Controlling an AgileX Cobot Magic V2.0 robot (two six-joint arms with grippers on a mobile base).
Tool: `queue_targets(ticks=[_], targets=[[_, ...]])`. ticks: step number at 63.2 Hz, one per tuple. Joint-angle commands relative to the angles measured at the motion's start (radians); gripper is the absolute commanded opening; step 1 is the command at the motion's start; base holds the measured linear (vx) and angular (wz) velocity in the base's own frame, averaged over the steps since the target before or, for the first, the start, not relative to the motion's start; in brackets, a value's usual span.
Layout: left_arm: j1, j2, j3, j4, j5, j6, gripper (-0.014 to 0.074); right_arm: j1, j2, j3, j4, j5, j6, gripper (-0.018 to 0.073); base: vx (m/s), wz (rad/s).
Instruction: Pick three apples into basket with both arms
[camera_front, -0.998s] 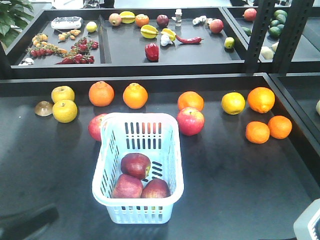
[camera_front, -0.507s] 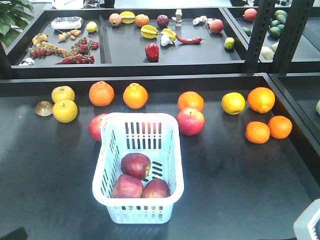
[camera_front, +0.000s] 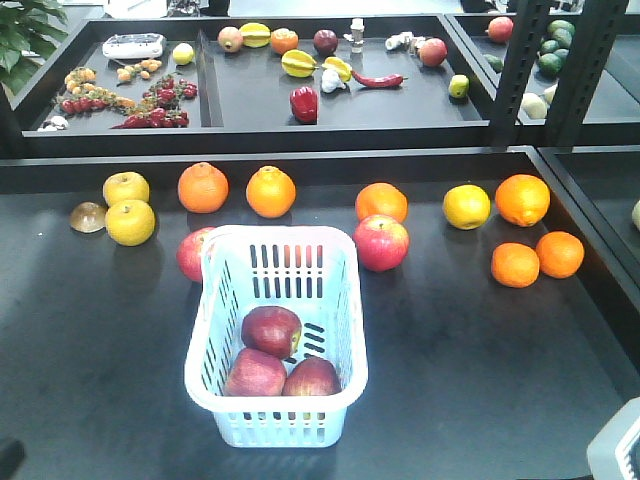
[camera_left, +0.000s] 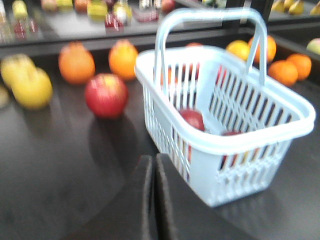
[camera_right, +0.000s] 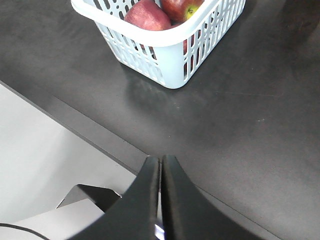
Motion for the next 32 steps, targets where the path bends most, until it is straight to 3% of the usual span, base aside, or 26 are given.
queue_targets(ticks=[1, 23, 28, 32], targets=[[0.014, -0.086, -0.024, -0.008, -0.035, 0.066, -0.0006, 0.0, 0.001, -0.026, 0.008, -0.048, -0.006, -0.0005, 0.0, 0.0], [0.225, -0.137, -0.024, -0.072, -0.08, 0.105, -0.0006, 0.0, 0.001, -0.026, 0.011, -0.047, -0.006, -0.0005, 0.0, 0.0], [0.267, -0.137, -0.024, -0.139, -0.098, 0.126, -0.0006, 0.0, 0.001, -0.026, 0.011, -0.047, -0.006, -0.0005, 0.0, 0.0], [0.296, -0.137, -0.024, -0.229, -0.103, 0.218, -0.0006, 0.0, 0.001, -0.026, 0.011, -0.047, -0.006, -0.0005, 0.0, 0.0]])
